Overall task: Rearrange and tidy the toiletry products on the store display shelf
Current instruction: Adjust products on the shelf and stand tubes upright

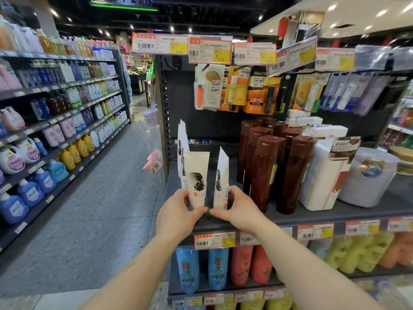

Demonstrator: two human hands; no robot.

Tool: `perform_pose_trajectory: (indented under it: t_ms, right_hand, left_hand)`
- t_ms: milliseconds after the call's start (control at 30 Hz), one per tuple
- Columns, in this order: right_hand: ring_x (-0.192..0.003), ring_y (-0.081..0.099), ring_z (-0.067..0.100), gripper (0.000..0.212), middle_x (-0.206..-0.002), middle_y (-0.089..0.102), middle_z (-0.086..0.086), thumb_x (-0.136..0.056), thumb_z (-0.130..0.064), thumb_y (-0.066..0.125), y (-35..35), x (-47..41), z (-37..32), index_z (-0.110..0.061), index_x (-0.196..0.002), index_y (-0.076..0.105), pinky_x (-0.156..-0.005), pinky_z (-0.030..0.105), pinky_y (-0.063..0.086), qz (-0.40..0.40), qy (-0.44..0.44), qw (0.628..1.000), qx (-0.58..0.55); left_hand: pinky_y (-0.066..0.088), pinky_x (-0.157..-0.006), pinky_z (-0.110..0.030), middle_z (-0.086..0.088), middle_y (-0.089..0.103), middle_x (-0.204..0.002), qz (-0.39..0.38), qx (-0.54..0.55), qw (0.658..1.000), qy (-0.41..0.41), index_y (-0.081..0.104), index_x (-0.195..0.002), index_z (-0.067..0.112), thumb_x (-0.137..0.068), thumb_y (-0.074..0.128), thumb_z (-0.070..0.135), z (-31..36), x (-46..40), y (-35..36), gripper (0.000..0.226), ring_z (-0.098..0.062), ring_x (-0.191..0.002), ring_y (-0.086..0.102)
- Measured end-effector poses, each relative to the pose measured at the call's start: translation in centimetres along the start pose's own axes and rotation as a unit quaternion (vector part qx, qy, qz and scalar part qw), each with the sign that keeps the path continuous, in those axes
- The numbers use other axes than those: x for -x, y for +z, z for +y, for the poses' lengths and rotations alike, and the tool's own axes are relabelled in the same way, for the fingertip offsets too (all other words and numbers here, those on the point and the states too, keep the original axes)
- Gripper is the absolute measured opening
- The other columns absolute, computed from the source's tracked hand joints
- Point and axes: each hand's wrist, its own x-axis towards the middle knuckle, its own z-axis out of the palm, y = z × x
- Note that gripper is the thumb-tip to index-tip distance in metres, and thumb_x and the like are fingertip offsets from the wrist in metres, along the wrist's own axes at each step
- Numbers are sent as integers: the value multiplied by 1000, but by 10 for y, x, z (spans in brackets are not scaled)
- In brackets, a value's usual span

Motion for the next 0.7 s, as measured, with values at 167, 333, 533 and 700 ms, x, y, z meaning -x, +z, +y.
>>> perform_pose_trajectory:
  t_ms: [167, 333, 533, 700]
  right_hand:
    - [-93, 62, 1, 44, -102, 65, -18, -74, -42, 76, 0, -1, 2, -35, -111, 54, -87, 32, 52, 5, -17, 1000, 10]
    - [-102, 60, 3, 49, -106, 63, -20, -71, -43, 74, -2, -1, 3, -34, -114, 53, -90, 28, 49, -26, -24, 999, -1]
    - [-106, 59, 7, 57, -116, 63, -15, -73, -46, 76, 2, -3, 5, -33, -123, 51, -93, 37, 50, 6, -30, 999, 41]
    - [-104, 59, 7, 48, -114, 63, -15, -78, -41, 72, 2, -4, 6, -34, -121, 50, -94, 36, 49, -6, -31, 998, 49]
  left_hand:
    - [41, -59, -20, 26, 51, -81, -3, -2, 1000, 4, 43, -97, 42, -68, 75, 54, 0, 0, -2, 45, 5, -77, 51]
    - [36, -55, -17, 24, 52, -83, 2, -15, 1000, 6, 46, -98, 40, -69, 74, 54, 1, 0, -1, 43, 4, -75, 50]
    - [35, -55, -16, 27, 50, -81, 2, -15, 1000, 9, 44, -96, 43, -69, 74, 54, 2, 2, -2, 42, 8, -73, 48]
    - [36, -56, -17, 26, 51, -80, 1, -12, 1000, 17, 44, -94, 43, -69, 74, 54, 3, 2, -3, 40, 6, -74, 49]
